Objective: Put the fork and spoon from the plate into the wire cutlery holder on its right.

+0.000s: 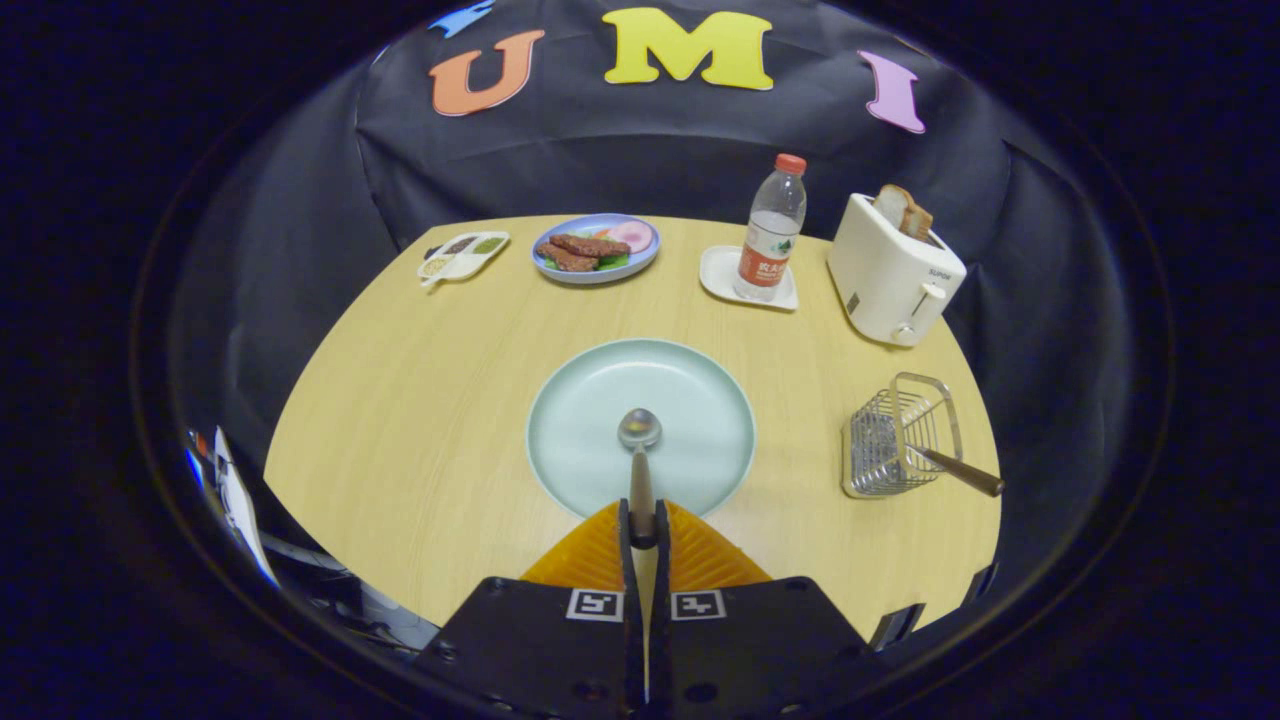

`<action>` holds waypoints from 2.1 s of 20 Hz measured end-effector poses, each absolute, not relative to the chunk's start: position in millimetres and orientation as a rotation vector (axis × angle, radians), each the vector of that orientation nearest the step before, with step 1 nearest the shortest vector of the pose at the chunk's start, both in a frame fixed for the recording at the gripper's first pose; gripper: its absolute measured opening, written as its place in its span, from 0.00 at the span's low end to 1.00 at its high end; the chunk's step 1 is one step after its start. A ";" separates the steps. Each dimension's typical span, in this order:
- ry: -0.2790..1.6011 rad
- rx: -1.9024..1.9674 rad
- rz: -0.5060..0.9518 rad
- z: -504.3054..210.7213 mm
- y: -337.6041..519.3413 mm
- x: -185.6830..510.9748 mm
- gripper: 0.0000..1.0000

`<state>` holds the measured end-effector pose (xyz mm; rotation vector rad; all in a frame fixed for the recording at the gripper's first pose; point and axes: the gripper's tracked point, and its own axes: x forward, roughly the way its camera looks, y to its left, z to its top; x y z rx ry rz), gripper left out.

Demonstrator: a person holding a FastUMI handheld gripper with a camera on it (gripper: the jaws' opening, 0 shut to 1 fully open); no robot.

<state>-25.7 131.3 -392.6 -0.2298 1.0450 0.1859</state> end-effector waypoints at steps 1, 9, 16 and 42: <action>1.053 -0.226 0.194 -391.7 131.1 -26.8 0.02; 1.039 -0.168 0.194 -357.1 130.1 2.3 0.01; 1.025 -0.137 0.182 -325.8 115.1 20.3 0.01; 0.976 0.019 -0.081 -274.8 -65.8 35.3 0.01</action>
